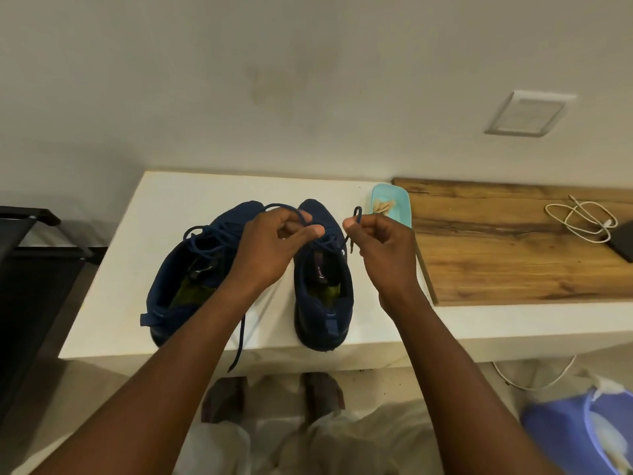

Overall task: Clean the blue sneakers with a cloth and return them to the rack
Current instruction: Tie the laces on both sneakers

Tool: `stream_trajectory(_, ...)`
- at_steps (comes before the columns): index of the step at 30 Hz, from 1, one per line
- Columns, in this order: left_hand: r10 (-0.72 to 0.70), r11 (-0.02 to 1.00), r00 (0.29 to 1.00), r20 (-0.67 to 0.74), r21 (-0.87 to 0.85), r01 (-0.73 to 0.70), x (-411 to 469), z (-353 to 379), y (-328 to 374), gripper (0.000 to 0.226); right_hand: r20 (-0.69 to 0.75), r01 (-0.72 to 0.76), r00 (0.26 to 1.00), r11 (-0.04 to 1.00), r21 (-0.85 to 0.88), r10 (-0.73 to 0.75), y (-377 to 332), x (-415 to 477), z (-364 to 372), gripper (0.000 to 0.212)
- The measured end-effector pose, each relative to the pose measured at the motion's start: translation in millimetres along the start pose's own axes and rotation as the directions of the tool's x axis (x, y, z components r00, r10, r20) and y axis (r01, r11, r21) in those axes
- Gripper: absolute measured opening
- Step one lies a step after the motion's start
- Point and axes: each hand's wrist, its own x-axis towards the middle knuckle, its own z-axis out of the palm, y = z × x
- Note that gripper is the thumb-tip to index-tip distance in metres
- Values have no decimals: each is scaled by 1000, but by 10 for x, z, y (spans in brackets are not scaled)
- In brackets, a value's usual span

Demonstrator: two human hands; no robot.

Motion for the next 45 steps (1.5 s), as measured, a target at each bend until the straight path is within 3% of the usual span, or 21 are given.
stream_trajectory(3, 89, 993, 992, 93, 73, -96, 28, 12, 83, 25, 44, 127, 991, 992, -4, -127, -105, -19, 6, 2)
stream_trajectory(8, 73, 970, 908, 413, 182, -161, -7, 53, 378, 19, 119, 254, 962, 966, -47, -247, -223, -41, 58, 13)
stream_trajectory(11, 68, 953, 892, 447, 236, -190, -25, 33, 462, 15, 180, 264, 950, 964, -36, -253, -277, -35, 5, 16)
stream_trajectory(15, -6, 979, 904, 427, 187, -82, -6, -37, 471, 37, 321, 205, 924, 978, 39, -207, -316, -73, -49, 21)
stream_trajectory(18, -75, 995, 913, 401, 93, 41, -8, -67, 475, 46, 275, 148, 951, 989, 0, -142, -275, -57, -63, 24)
stream_trajectory(22, -146, 971, 932, 333, -134, 200, 11, -12, 476, 32, 140, 120, 983, 993, 17, -121, -211, 10, -128, 6)
stream_trajectory(25, -220, 920, 949, 225, -275, 279, 65, -30, 426, 14, 172, 18, 985, 995, 100, -35, -202, 2, -152, 7)
stream_trajectory(28, -149, 959, 964, 220, -206, 195, 50, -94, 388, 15, 289, -52, 957, 995, 86, 25, -166, -37, -152, 15)
stream_trajectory(33, 15, 992, 971, 239, 119, -45, 27, -98, 444, 15, 224, -91, 971, 996, 18, 85, -45, -9, -75, 26)
stream_trajectory(36, 113, 959, 965, 239, 229, -169, 19, -140, 466, 17, 302, 74, 952, 993, -94, -42, 22, 10, -15, 37)
stream_trajectory(40, 258, 927, 954, 154, 240, -289, -1, -125, 469, 12, 424, 166, 897, 984, -59, -126, 4, -39, 61, 37)
stream_trajectory(43, 250, 954, 966, 62, 153, -256, 4, -110, 436, 18, 333, 70, 940, 997, 14, -70, -8, -32, 76, 19)
stream_trajectory(45, 185, 979, 980, 78, 77, -191, 16, -142, 401, 24, 236, -12, 972, 997, 79, -7, -17, -10, 44, 10)
